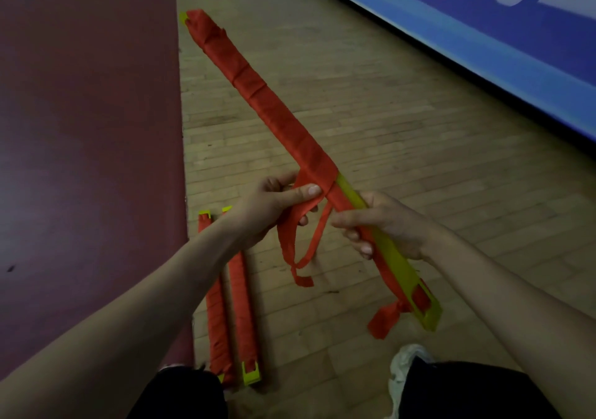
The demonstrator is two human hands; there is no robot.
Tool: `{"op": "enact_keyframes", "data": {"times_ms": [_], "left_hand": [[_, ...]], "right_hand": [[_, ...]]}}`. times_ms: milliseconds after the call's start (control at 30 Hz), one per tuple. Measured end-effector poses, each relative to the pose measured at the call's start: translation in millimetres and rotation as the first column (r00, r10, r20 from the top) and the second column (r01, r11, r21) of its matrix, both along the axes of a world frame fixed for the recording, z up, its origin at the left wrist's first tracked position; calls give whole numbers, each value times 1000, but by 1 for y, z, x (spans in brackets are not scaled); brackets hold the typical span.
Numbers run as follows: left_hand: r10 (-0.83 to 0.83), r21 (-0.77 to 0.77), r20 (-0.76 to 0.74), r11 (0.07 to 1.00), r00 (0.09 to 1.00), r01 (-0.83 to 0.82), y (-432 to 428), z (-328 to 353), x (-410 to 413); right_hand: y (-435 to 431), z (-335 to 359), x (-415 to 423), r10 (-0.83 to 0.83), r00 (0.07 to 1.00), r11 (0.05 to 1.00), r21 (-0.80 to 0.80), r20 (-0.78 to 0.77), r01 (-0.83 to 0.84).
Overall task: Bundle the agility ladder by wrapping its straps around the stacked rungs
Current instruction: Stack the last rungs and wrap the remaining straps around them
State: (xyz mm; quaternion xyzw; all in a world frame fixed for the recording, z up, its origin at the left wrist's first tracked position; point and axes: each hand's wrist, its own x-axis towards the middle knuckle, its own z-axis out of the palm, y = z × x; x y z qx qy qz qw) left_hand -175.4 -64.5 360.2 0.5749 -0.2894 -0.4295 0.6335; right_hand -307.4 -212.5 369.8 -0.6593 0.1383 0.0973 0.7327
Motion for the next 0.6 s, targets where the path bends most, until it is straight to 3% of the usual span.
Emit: {"op": "enact_keyframes", "data": {"times_ms": [167,267,367,467,533,600], "left_hand": [[-84,-117,-44,990,996,78,3,-2,-3],[-39,-120,-53,992,998,32,2,-2,-4],[65,-60,-38,996,997,-67,0,-1,-1],[191,39,-31,981,981,-190,0,-2,4],[291,91,-53,954,955,-286,-1,-4,5],[365,116,-78,928,928,-355,-1,-3,6]], "right_hand": [[-2,-3,-1,173,983,979,124,-68,-164],[-2,-6,0,209,976,971,128,-63,-200],[0,-8,8,105,993,992,-64,-50,-108],[-2,-13,17,-84,996,946,-315,-24,72],[-3,-22,17,-116,993,795,-597,26,108],[0,-32,15,-83,992,521,-844,94,124]]}}
